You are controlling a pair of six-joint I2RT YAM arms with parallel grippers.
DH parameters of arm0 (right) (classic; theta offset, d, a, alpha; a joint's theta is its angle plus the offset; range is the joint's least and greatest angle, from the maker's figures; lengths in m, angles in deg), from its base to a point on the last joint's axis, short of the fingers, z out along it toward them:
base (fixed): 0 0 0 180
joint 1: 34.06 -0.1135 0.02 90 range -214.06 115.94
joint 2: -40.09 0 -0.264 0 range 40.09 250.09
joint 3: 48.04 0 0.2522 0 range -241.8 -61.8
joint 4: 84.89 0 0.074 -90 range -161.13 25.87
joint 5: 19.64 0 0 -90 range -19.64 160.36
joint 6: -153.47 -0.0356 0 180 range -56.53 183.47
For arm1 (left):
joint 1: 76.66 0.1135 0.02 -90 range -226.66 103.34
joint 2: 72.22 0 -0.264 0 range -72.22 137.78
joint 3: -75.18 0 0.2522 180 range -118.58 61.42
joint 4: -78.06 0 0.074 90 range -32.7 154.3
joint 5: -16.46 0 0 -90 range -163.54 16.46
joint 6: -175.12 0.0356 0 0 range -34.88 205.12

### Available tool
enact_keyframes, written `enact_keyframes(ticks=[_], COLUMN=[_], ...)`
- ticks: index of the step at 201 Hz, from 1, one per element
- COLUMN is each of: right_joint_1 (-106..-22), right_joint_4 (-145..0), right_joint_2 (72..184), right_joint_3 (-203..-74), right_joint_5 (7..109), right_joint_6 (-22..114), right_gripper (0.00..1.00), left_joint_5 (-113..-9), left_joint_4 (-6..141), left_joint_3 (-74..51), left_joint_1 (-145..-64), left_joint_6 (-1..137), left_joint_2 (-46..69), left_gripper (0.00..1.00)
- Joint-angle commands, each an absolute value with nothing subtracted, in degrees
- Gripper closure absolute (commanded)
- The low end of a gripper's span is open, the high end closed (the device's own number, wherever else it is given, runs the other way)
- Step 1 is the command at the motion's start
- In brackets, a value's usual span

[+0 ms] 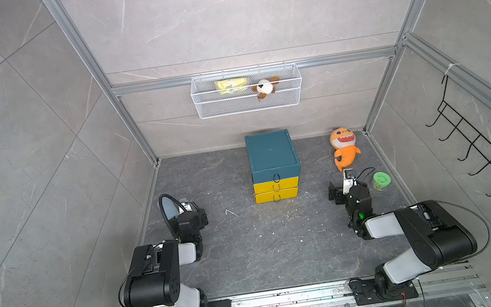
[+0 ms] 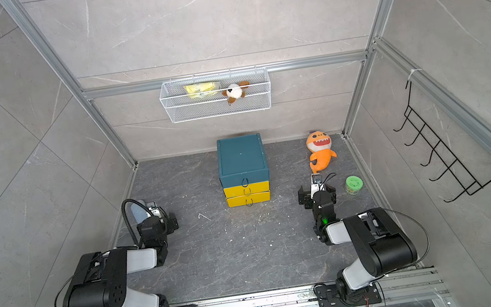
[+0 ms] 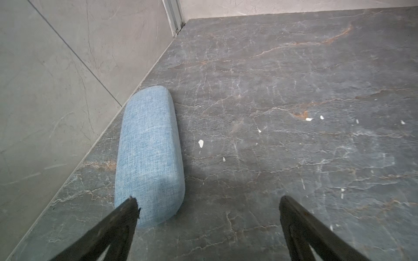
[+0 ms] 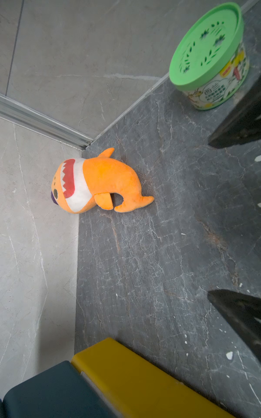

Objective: Place the umbrella in the drawer by color
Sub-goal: Reset both arms

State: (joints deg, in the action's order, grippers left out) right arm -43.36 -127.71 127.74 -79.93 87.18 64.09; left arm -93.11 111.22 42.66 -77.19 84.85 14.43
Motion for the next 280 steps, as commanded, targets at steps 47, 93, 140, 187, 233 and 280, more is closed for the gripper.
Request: enact_keyframes(ticks=[47,93,140,187,233,280], right_joint_1=[-43.23,-43.24,-43.22,-43.26,-43.26,-43.11], right_joint_4=[-127.13,-127.17,-127.09,-126.84,-132.73,-133.1], right_joint_2=[127.97,127.98,127.98,127.97,127.68,127.17], right_joint_3=[-80.45,-80.53,-80.57,-80.61,-77.17,-76.87], right_joint_5=[86.89,86.89,86.89,86.71,84.43,86.6], right_joint_6=[63.21,63.22,63.16,63.16,64.04,62.77], right_gripper=[0.0,0.0,0.0,0.0,0.0,0.0], left_joint_5=[-91.31,-88.23,-88.17,-88.04,-83.5,-89.04], left_joint_4=[116.53,114.33,115.17,115.03,118.84,118.58], left_joint_3=[42.44,41.3,41.82,41.79,44.34,42.49], left_joint_1=[-78.06,-76.7,-76.66,-76.66,-76.61,-76.59], left_joint_6=[83.98,83.53,83.5,83.46,85.65,83.48], left_joint_2=[13.83,13.99,13.82,13.74,13.21,14.56], left_gripper=[0.0,0.0,0.0,0.0,0.0,0.0])
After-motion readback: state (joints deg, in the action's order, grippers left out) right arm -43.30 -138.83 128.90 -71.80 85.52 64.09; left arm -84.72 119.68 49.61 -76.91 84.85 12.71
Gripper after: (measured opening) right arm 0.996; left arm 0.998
